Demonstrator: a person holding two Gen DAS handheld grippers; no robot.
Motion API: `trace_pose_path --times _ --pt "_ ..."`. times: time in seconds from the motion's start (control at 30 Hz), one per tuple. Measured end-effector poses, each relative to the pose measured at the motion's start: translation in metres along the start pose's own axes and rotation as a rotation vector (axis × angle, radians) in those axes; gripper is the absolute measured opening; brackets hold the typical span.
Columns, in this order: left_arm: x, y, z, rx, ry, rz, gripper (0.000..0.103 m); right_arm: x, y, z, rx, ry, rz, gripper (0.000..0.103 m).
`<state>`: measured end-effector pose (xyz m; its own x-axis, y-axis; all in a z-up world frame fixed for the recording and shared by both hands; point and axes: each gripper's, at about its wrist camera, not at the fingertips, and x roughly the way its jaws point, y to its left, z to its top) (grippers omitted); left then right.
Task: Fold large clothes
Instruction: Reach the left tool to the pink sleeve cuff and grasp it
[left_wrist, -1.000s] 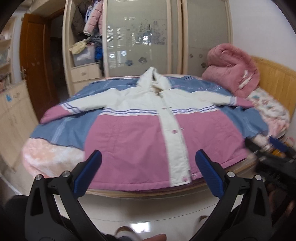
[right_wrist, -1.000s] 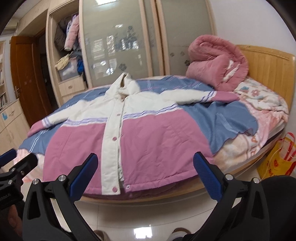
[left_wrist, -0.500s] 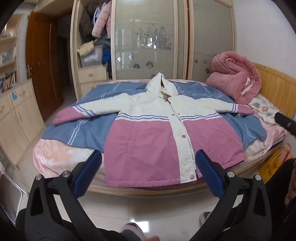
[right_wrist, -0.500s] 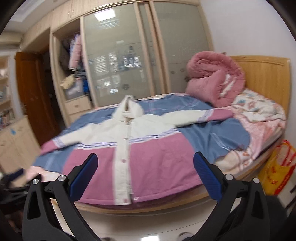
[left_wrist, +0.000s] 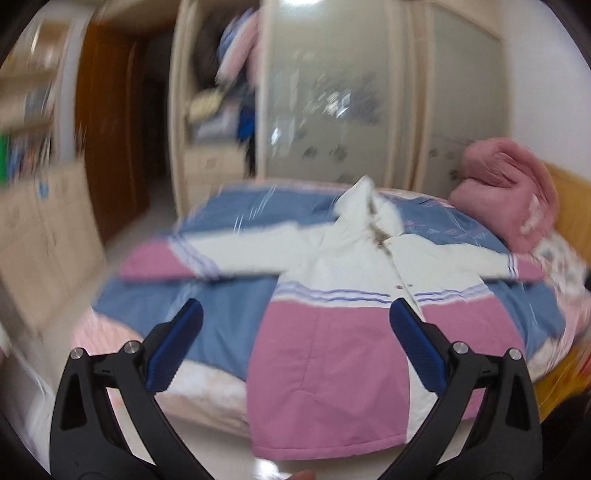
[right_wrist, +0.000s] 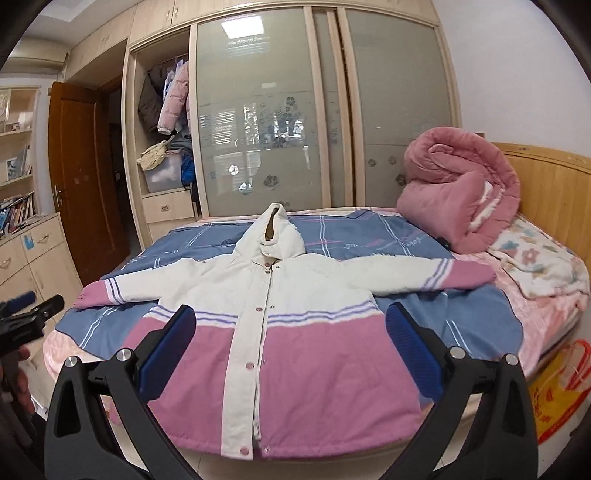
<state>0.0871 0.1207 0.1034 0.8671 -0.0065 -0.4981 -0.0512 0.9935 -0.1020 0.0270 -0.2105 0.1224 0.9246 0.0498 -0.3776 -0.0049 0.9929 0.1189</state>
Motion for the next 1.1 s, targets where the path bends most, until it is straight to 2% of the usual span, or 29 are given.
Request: trace_pose_path --times 0.07,0.1,0.2,0.3,0.37,0.43,0.53,0.6,0.67,0.73,0.77,0.87,1.0,1.1 --pt "0.024 0.028 0.011 -0.152 0.04 -0.02 0.101 0.015 0.0 0.007 -0.001 0.0 0.007 0.102" --pt "0.037 0.043 0.017 -0.213 0.04 0.0 0.101 0.025 -0.002 0.009 0.005 0.002 0.012 0.102" --pt "0.065 0.065 0.034 -0.239 0.019 0.111 0.101 0.052 -0.007 0.008 0.025 0.031 0.04 0.102" --pt "0.09 0.085 0.052 -0.264 0.02 0.148 0.101 0.078 -0.013 0.004 0.038 0.076 0.069 0.102" --pt "0.099 0.104 0.066 -0.282 -0.011 0.151 0.101 0.092 -0.015 0.005 0.049 0.11 0.089 0.102" --pt "0.113 0.133 0.077 -0.352 -0.046 0.116 0.101 0.103 -0.019 0.006 0.069 0.116 0.115 0.102" --pt "0.135 0.194 0.074 -0.573 -0.088 -0.068 0.101 0.112 -0.026 -0.008 0.074 0.07 0.137 0.102" --pt "0.153 0.23 0.062 -0.693 -0.089 -0.099 0.101 0.12 -0.031 -0.021 0.061 0.068 0.106 0.102" --pt "0.165 0.258 0.049 -0.797 -0.107 -0.123 0.101 0.132 -0.032 -0.031 0.053 0.11 0.092 0.102" --pt "0.18 0.287 0.034 -0.922 -0.148 -0.211 0.101 0.142 -0.032 -0.036 0.046 0.141 0.106 0.102" --pt "0.189 0.298 0.027 -0.974 -0.15 -0.23 0.101 0.144 -0.032 -0.038 0.042 0.147 0.107 0.102" --pt "0.218 0.325 0.013 -1.065 -0.117 -0.247 0.101 0.156 -0.031 -0.042 0.024 0.158 0.096 0.102" --pt "0.243 0.358 -0.01 -1.156 -0.075 -0.208 0.099 0.167 -0.035 -0.047 0.021 0.181 0.094 0.102" --pt "0.258 0.371 -0.019 -1.182 -0.04 -0.209 0.097 0.172 -0.038 -0.048 0.041 0.195 0.095 0.102"
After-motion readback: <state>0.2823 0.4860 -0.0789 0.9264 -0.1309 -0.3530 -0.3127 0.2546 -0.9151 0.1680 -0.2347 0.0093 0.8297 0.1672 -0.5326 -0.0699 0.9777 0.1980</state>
